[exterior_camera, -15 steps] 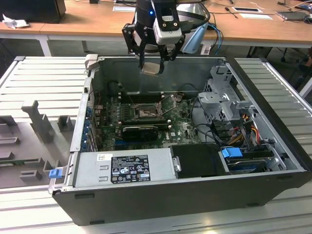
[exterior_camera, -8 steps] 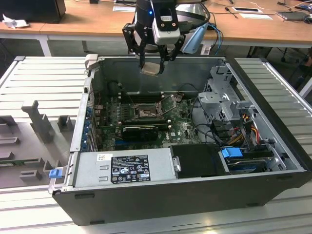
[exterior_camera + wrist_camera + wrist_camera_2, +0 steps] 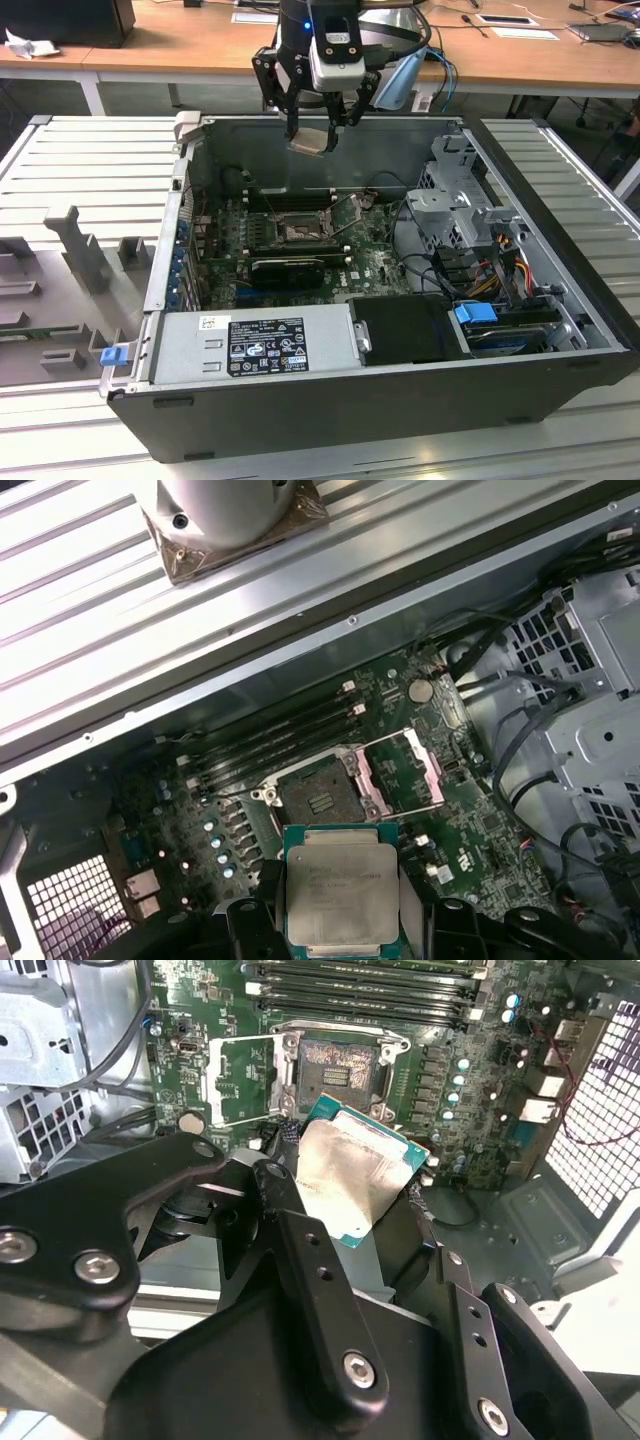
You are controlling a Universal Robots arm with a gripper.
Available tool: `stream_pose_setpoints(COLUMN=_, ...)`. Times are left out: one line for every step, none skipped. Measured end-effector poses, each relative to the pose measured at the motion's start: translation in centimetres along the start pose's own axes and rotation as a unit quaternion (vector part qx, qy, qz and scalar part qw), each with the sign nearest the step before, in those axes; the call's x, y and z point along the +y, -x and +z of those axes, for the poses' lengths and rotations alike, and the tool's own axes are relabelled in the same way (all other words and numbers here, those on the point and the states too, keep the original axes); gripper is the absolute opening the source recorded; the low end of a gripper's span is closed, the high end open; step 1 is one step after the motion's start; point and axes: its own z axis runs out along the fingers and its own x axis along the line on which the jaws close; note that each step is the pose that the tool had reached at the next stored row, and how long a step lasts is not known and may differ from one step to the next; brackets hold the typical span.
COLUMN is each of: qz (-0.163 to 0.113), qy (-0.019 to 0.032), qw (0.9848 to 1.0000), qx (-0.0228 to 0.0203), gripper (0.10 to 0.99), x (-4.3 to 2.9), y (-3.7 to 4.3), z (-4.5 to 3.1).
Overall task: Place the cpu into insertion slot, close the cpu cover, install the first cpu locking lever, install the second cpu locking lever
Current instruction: 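Place the cpu into insertion slot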
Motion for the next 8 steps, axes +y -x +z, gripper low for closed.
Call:
stream_pose_setpoints(qz=0.003, qy=0.0001, qw=1.0, qx=-0.0003, gripper=0.541, x=0.0, y=0.0, z=0.0)
stream_pose_setpoints(qz=0.005, qy=0.0001, qw=1.0, qx=-0.0005, gripper=0.541, x=0.0, y=0.0, z=0.01)
stream_pose_setpoints(qz=0.007, qy=0.0002, qw=1.0, qx=-0.0006, gripper=0.541, x=0.0, y=0.0, z=0.01)
stream_pose_setpoints(qz=0.012, qy=0.0003, qw=0.9999, qx=-0.0011, gripper=0.541, x=0.0, y=0.0, z=0.01)
stream_pose_setpoints(qz=0.016, qy=0.0003, qw=0.9999, qx=-0.0014, gripper=0.541, x=0.0, y=0.0, z=0.01)
stream_pose_setpoints(qz=0.018, qy=0.0004, qw=0.9998, qx=-0.0016, gripper=0.541, x=0.0, y=0.0, z=0.02)
stream_pose_setpoints(qz=0.02, qy=0.0004, qw=0.9998, qx=-0.0018, gripper=0.541, x=0.0, y=0.0, z=0.02)
stream_pose_setpoints(qz=0.022, qy=0.0005, qw=0.9998, qx=-0.0019, gripper=0.541, x=0.0, y=0.0, z=0.02)
